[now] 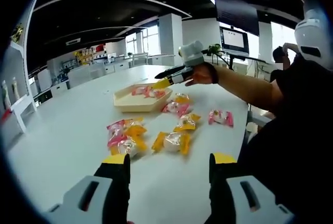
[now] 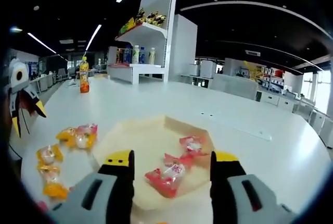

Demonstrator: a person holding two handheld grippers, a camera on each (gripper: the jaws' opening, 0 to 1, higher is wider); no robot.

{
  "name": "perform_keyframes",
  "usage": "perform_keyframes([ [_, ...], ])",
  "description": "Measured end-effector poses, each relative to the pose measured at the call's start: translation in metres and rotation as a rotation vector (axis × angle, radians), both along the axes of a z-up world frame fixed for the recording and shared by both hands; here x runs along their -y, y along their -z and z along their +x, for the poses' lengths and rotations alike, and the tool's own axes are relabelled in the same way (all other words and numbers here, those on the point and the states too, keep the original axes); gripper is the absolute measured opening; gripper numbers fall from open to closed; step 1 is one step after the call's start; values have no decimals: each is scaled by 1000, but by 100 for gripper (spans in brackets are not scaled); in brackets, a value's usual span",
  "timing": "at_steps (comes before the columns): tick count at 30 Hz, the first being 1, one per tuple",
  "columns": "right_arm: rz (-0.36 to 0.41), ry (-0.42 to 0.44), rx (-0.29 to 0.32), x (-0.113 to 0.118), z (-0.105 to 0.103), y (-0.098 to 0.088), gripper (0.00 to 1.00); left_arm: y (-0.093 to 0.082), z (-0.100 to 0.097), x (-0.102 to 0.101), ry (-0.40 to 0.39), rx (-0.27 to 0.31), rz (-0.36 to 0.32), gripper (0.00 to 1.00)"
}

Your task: Pick up the marshmallows scattered on the table and place them into the bowl on the table

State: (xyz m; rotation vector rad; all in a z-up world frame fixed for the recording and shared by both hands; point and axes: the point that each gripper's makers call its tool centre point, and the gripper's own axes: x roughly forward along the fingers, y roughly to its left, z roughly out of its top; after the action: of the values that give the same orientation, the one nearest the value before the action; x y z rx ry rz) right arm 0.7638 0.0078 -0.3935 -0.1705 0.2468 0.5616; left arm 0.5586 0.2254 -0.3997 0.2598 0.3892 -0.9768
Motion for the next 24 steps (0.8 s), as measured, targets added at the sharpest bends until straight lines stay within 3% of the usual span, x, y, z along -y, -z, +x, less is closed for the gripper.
perform_keyframes([
  [24, 20, -18, 0, -2, -4, -5, 56, 0, 0, 1, 2, 2, 6, 60],
])
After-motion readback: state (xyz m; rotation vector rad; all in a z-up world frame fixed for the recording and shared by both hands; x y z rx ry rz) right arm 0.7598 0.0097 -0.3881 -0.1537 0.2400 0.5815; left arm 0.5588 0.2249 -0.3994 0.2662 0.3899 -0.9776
